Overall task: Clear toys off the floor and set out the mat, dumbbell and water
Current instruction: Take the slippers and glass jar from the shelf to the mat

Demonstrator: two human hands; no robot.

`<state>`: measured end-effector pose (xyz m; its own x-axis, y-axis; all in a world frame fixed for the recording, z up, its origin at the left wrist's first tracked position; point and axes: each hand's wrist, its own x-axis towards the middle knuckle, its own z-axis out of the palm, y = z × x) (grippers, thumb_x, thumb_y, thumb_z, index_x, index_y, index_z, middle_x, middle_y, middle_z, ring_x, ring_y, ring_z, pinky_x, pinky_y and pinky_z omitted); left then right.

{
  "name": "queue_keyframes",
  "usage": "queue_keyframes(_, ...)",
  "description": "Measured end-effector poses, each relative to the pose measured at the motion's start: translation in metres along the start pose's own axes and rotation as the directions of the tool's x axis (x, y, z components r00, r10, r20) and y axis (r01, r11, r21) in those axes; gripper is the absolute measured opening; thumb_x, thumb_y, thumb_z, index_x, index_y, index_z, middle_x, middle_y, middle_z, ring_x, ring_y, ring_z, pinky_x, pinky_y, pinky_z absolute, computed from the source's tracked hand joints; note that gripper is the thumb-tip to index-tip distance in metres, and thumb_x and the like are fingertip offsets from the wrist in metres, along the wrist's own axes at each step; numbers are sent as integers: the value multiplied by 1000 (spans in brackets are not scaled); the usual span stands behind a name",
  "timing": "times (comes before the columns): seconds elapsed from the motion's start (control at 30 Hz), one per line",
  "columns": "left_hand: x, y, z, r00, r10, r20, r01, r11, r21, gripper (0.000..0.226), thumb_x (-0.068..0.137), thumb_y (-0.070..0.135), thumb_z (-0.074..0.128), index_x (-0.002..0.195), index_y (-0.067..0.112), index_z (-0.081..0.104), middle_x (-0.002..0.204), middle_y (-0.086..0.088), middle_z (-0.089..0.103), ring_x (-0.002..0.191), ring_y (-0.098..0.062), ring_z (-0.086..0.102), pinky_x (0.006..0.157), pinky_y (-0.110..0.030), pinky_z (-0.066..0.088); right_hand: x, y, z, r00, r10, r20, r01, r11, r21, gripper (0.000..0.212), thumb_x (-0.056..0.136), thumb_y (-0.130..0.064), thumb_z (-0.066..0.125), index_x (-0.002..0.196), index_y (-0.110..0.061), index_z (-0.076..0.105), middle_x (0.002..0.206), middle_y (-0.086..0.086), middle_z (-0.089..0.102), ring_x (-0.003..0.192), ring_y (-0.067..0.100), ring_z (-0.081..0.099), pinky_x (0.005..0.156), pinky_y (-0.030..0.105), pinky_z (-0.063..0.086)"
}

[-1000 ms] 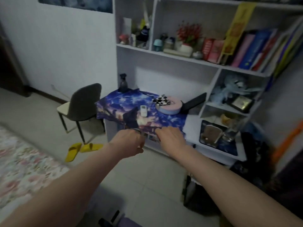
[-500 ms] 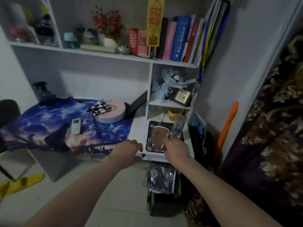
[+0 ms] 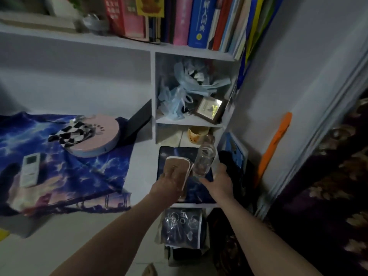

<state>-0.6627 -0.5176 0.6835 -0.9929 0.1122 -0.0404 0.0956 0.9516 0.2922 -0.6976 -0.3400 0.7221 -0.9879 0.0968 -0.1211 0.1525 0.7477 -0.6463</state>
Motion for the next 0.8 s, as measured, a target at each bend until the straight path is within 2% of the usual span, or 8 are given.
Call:
queue_keyframes(0.07, 28, -6, 12, 1000, -27, 3, 27, 999, -20, 67, 87, 39, 34, 148, 29, 9, 144, -25, 31, 104, -48, 54, 82, -50, 51, 25, -2, 12, 1000, 16, 10, -17, 995, 100, 82, 68, -45, 81, 133, -19, 38, 127, 3, 55, 114, 24, 56, 85, 31, 46)
queue_keyframes(0.2, 69, -11, 26, 988, -121, 96, 123, 992, -11, 84, 82, 54, 58, 147, 32, 9, 149, -25, 19, 128, -51, 33, 95, -55, 44, 57, -2, 33, 996, 80, 36, -85, 976, 198, 75, 64, -37, 85, 124, -21, 43, 123, 1, 60, 109, 21, 60, 87, 33, 50)
queue_keyframes(0.3, 82, -14, 45, 958, -175, 226, 181, 983, -7, 92, 79, 64, 55, 147, 39, -1, 157, -21, 4, 137, -51, 18, 102, -59, 37, 67, 0, 40, 992, 125, 5, -123, 962, 244, 72, 65, -37, 84, 124, -22, 45, 118, 0, 63, 105, 21, 62, 85, 29, 48)
queue_keyframes(0.37, 84, -14, 57, 948, -194, 251, 191, 981, 39, 91, 82, 62, 54, 149, 36, -1, 157, -22, 1, 139, -50, 13, 103, -60, 36, 73, 1, 42, 992, 127, -2, -122, 963, 242, 72, 66, -36, 84, 125, -24, 46, 115, 0, 65, 104, 21, 63, 84, 25, 46)
queue_keyframes(0.47, 86, -9, 63, 934, -255, 250, 234, 966, 113, 85, 85, 45, 57, 148, 38, 0, 156, -21, -1, 133, -49, 19, 99, -59, 38, 83, 3, 43, 997, 75, -18, -69, 971, 229, 66, 64, -40, 83, 120, -28, 48, 106, -4, 67, 97, 18, 65, 83, 29, 52)
queue_keyframes(0.57, 90, -6, 57, 920, -316, 232, 303, 949, 89, 91, 82, 29, 66, 145, 45, 2, 153, -17, 2, 124, -44, 32, 94, -56, 43, 95, 8, 41, 1000, -24, -3, 24, 981, 193, 59, 63, -43, 81, 111, -27, 51, 99, -6, 68, 92, 18, 67, 79, 33, 55)
queue_keyframes(0.7, 83, -9, 38, 920, -367, 137, 370, 929, 6, 83, 85, 23, 63, 143, 50, 10, 150, -12, 12, 114, -42, 41, 90, -54, 46, 106, 6, 33, 979, -187, 79, 176, 976, 132, 67, 56, -55, 79, 111, -29, 51, 99, -4, 69, 94, 18, 67, 78, 34, 56)
queue_keyframes(0.8, 61, -10, 22, 905, -425, 27, 424, 905, 21, 88, 82, 26, 67, 143, 49, 8, 148, -11, 22, 112, -39, 44, 88, -53, 47, 104, -9, 25, 923, -354, 154, 341, 934, 104, 67, 58, -50, 81, 113, -28, 50, 100, -5, 67, 95, 19, 65, 75, 27, 51)
